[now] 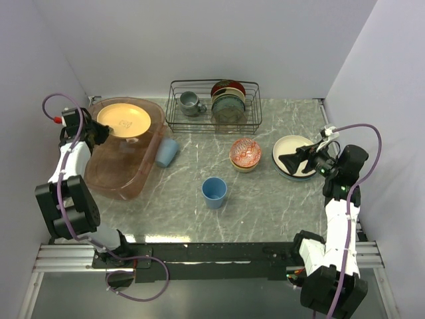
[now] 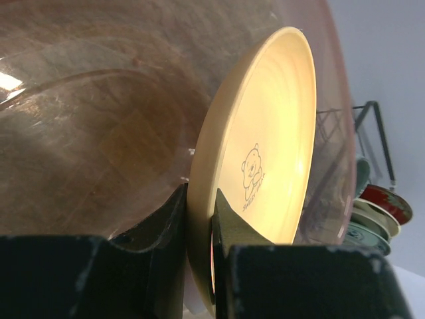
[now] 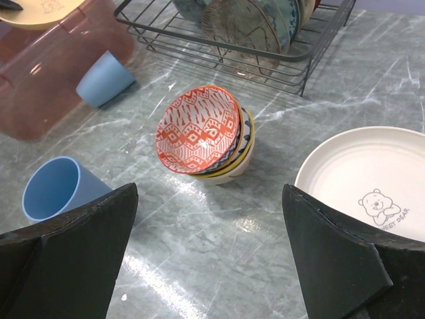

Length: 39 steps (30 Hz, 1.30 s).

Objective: Place the mixed dishes into the plastic bin
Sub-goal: Place the plate in the plastic bin.

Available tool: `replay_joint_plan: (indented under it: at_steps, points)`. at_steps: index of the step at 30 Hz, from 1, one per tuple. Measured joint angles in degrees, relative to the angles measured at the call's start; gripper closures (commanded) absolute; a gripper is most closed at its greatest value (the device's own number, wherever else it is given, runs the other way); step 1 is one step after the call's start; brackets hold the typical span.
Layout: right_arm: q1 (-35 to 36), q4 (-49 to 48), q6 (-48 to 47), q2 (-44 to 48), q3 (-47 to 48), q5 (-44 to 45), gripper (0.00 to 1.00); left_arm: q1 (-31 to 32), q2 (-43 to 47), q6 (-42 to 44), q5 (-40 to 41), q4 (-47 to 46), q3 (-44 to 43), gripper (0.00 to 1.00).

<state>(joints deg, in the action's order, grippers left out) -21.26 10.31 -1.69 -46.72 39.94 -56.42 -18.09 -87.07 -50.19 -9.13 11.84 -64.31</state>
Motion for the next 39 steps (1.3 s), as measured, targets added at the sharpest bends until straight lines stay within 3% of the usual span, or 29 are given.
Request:
replay_joint_plan:
  at_steps: [22, 27, 39]
  points:
    - [0.0, 0.2, -1.2, -1.7, 0.0, 1.8, 0.03, -0.1, -10.4, 1.5, 0.5, 0.0, -3.1, 0.94]
    - [0.0, 0.2, -1.2, -1.9, 0.0, 2.0, 0.03, -0.1, -12.2, 1.4, 0.5, 0.0, -3.1, 0.87]
    - [0.0, 0.3, -1.2, -1.9, 0.0, 2.2, 0.03, -0.1, -13.3, 1.7, -0.2, 0.0, -3.7, 0.23]
